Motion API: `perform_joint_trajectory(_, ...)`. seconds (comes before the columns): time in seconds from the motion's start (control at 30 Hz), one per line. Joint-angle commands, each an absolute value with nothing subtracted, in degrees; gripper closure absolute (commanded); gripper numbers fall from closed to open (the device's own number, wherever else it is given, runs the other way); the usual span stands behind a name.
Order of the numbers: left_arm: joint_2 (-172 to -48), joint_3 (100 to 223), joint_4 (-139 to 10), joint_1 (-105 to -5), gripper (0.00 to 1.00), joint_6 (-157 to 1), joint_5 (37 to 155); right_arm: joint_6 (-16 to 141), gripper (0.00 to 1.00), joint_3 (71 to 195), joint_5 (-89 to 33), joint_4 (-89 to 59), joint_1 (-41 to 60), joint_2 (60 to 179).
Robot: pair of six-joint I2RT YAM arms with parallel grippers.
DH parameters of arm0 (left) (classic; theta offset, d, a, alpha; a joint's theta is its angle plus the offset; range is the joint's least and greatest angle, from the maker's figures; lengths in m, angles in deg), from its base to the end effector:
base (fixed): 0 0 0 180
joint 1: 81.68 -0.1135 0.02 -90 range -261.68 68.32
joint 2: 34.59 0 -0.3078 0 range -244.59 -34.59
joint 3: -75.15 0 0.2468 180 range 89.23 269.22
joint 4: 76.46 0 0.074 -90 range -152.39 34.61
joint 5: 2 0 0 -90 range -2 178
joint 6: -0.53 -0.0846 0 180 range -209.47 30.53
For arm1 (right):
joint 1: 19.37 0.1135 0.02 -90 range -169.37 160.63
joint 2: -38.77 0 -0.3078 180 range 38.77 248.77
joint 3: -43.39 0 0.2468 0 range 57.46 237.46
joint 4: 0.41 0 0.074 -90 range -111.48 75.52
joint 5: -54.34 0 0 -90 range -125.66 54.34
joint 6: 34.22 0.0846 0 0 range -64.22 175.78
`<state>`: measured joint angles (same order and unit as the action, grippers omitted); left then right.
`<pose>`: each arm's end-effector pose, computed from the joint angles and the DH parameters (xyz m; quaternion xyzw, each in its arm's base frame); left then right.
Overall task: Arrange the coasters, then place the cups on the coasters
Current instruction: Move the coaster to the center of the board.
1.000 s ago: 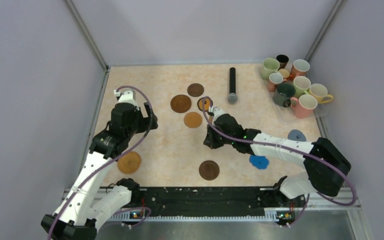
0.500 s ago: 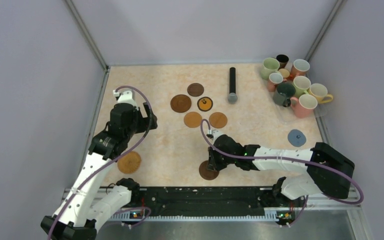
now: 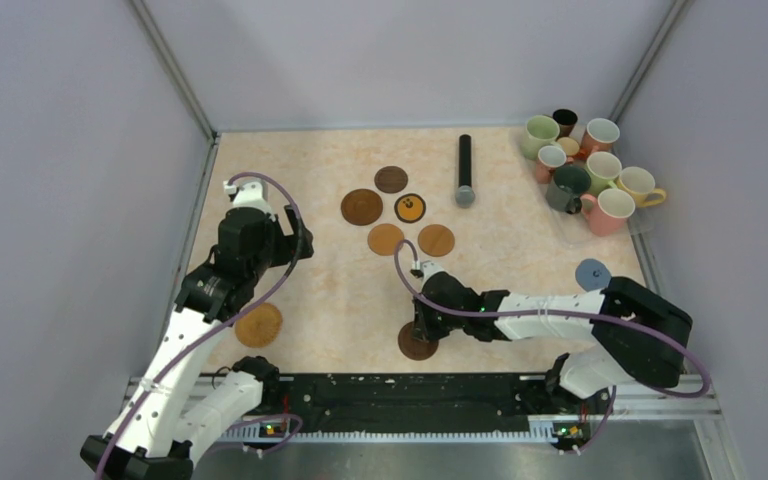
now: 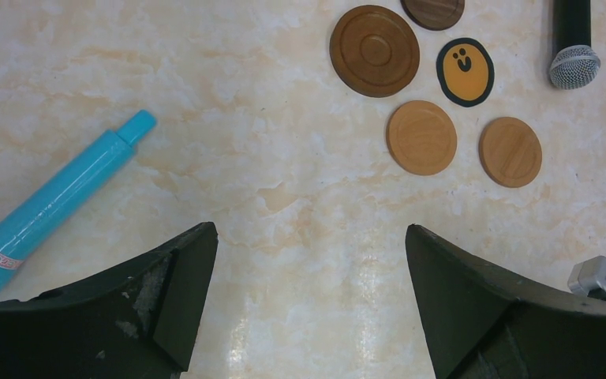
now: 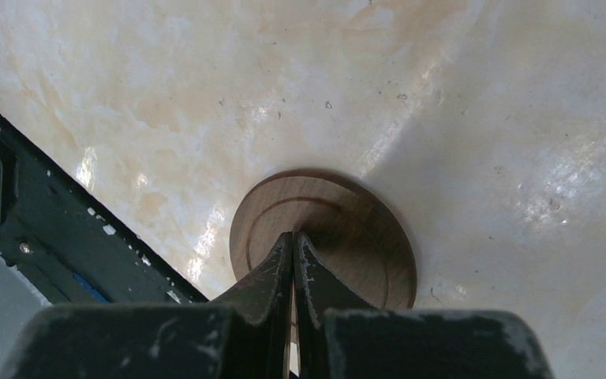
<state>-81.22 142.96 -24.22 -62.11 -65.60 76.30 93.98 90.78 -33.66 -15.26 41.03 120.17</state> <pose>0.1689 -0.0418 0.3455 -0.0826 0.8636 -0.0987 0.4875 0.1372 0.2474 0.1604 -0.1862 0.9174 0.2770 0.2167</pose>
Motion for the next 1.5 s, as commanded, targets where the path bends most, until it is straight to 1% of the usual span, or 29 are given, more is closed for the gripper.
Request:
perform_joint_trajectory(0.0, -80.3, 143.5, -26.4, -62.3, 0.06, -65.4, 75.3, 94.4, 1.00, 91.2, -36.9, -12.4, 42.1, 121.5)
perform_joint_trajectory(0.33, -79.5, 143.7, -26.2, -62.3, 0.06, -65.2, 74.5, 94.3, 1.00, 93.7, -37.9, -5.6, 42.1, 128.6)
perform_joint_trajectory(0.57, -79.1, 143.8, -26.2, -62.3, 0.06, -64.3, 72.0, 92.1, 1.00, 103.1, -40.9, -3.6, 42.1, 137.1)
perform_joint_trajectory(0.73, -80.1, 143.7, -26.2, -62.3, 0.07, -64.5, 74.6, 89.9, 1.00, 111.7, -43.1, -2.9, 41.8, 144.8)
perform_joint_trajectory(1.0, -78.9, 142.6, -26.4, -62.2, 0.10, -64.3, 75.7, 87.4, 1.00, 123.5, -42.7, -1.6, 39.3, 154.9)
perform_joint_trajectory(1.1, -79.6, 142.0, -26.8, -62.2, 0.12, -63.7, 77.6, 87.0, 1.00, 127.3, -42.1, -2.1, 37.5, 157.5)
perform_joint_trajectory(1.33, -81.0, 139.2, -27.4, -62.2, 0.18, -61.5, 86.9, 85.4, 1.00, 134.5, -40.9, -3.3, 35.2, 161.6)
perform_joint_trajectory(1.4, -81.1, 138.1, -28.3, -62.2, 0.21, -61.7, 91.1, 84.6, 1.00, 135.8, -38.9, -3.3, 34.9, 161.6)
perform_joint_trajectory(1.47, -81.5, 137.3, -28.5, -62.2, 0.24, -61.0, 93.5, 82.7, 1.00, 137.4, -34.5, -3.8, 34.4, 160.5)
